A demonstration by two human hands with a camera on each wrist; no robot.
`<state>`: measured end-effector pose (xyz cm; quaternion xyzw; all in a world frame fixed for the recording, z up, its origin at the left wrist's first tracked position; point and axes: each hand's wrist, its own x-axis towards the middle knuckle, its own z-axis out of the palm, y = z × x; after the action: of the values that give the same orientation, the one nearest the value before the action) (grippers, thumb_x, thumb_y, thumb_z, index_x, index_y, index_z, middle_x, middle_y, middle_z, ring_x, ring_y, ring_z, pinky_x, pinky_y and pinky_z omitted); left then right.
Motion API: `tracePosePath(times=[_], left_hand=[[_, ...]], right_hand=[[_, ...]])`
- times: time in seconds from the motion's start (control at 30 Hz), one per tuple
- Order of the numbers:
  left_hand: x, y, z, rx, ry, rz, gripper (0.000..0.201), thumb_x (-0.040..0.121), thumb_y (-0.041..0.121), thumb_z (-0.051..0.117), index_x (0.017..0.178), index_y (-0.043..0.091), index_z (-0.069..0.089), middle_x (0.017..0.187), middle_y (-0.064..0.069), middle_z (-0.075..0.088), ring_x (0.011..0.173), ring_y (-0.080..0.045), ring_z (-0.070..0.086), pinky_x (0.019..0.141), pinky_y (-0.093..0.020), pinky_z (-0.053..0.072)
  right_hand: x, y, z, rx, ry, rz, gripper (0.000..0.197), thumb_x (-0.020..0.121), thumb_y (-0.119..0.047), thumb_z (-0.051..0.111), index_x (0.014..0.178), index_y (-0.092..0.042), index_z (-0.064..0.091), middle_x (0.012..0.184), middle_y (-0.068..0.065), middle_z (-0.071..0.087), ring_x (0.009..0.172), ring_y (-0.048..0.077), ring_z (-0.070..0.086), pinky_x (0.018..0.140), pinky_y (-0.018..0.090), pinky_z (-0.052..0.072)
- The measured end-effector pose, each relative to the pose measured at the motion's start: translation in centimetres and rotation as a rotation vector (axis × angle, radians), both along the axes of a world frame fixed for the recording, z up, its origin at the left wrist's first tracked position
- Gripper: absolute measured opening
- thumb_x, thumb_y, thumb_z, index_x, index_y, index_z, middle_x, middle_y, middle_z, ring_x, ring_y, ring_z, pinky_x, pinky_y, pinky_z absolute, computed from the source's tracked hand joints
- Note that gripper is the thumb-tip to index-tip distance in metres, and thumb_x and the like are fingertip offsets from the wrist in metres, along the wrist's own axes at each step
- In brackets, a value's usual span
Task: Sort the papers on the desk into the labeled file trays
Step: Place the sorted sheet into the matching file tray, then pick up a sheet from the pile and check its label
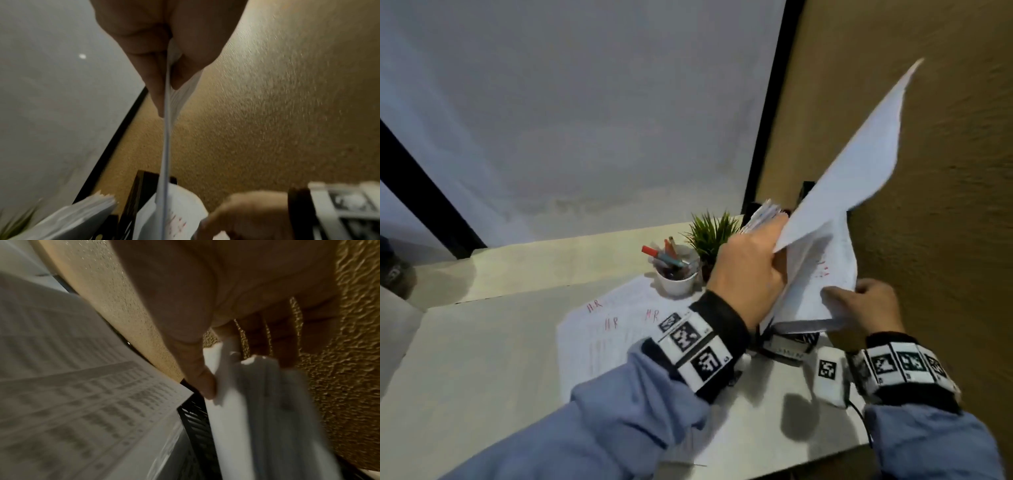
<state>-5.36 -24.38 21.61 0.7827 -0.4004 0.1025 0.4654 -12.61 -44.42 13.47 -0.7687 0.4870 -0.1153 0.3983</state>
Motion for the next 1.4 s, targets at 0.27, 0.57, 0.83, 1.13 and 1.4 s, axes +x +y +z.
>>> tracePosePath(times=[0.27,0.57,0.83,1.13,1.4], left_hand=[[-1.3,-6.6,-4.9,0.366,0.211,-0.043,0.052,0.082,-0.003,0.047,0.132,0.012,0.042,0.107,-0.023,0.064,0.098,-0.043,0.060,0.086,-0.047,0.050],[-0.7,-8.8,-9.7,0.331,0.415,-0.033,0.065,0.084,-0.007,0.042,0.141,0.022,0.030,0.115,-0.023,0.058,0.102,-0.042,0.056,0.087,-0.048,0.047],[-0.8,-7.5,-11.1,0.433,0.497,-0.198,0.043,0.083,0.027,0.063,0.116,0.006,0.045,0.116,-0.019,0.054,0.104,-0.036,0.056,0.086,-0.042,0.049],[3.0,12.5,-18.5,0.158,0.762,0.396,0.020,0.085,0.029,0.061,0.070,0.016,0.062,0.075,-0.006,0.067,0.070,-0.017,0.062,0.075,-0.036,0.055],[3.3,20.0,-25.3,0.784,0.847,0.661,0.084,0.073,0.036,0.074,0.136,0.008,0.027,0.132,-0.012,0.036,0.121,-0.031,0.040,0.098,-0.038,0.042]], right_hand=[[0.7,0.3,-0.5,-0.002,-0.144,0.109,0.025,0.080,-0.008,0.068,0.103,0.003,0.063,0.096,0.022,0.065,0.090,0.029,0.061,0.077,0.041,0.052],[0.5,0.3,4.5,-0.254,-0.269,0.220,0.005,0.084,0.002,0.058,0.087,0.004,0.061,0.086,0.015,0.061,0.083,0.018,0.051,0.067,0.030,0.037],[1.3,1.4,2.7,-0.258,0.046,0.161,0.025,0.081,-0.007,0.058,0.103,0.004,0.058,0.101,0.029,0.062,0.094,0.041,0.058,0.077,0.042,0.046],[0.2,9.7,4.9,-0.636,-0.625,0.278,0.026,0.086,-0.003,0.056,0.112,-0.005,0.059,0.097,0.011,0.056,0.087,0.017,0.054,0.077,0.022,0.046],[1.6,20.3,-12.7,0.122,0.263,0.675,0.024,0.087,-0.013,0.056,0.110,-0.009,0.059,0.112,0.007,0.056,0.098,0.018,0.056,0.085,0.022,0.044]])
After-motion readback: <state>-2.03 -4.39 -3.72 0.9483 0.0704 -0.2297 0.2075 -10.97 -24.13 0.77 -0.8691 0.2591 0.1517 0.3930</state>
